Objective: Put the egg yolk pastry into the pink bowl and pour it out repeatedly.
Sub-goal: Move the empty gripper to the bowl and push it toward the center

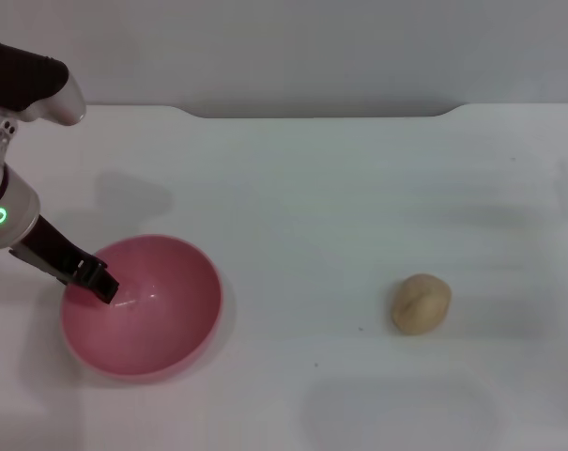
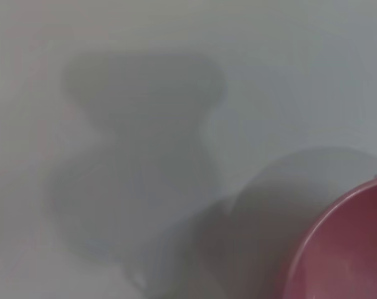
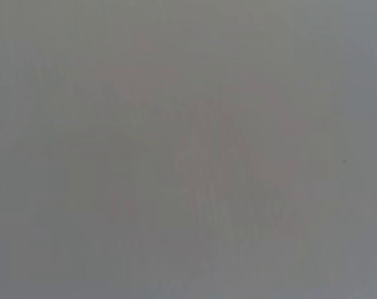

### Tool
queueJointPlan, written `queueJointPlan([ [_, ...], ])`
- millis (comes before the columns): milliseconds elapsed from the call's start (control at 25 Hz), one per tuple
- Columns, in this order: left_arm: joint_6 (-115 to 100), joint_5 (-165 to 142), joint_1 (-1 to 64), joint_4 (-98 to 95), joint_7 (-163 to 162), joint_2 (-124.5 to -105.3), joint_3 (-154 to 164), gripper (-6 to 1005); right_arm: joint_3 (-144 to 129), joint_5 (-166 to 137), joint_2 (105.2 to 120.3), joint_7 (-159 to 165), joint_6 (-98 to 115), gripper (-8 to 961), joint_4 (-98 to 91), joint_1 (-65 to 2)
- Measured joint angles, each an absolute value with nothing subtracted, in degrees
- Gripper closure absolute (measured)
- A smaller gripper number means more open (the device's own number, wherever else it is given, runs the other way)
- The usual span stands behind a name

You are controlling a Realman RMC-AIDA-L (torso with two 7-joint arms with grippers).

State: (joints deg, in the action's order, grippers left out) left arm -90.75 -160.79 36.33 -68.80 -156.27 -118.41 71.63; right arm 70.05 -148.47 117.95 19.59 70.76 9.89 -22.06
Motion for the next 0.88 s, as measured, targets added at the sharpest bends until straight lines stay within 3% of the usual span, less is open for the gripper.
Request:
queueJointPlan([
  [200,-90.56,-160.75,36.22,-68.18,-156.78,-118.38,71.64,577,70.05,-148.38,117.96,19.59,70.76,386,9.79,-22.06],
  [640,-90.59,-160.89,36.26,-68.02,-156.8,-118.3,71.89,824,70.05,-148.35,117.99,19.59,70.83,386,9.93,-22.06],
  [880,-90.92,-160.84,36.45,-68.02,-157.09,-118.27,71.59,909,70.05,-148.35,117.95,19.6,70.91,385,10.0,-22.06],
])
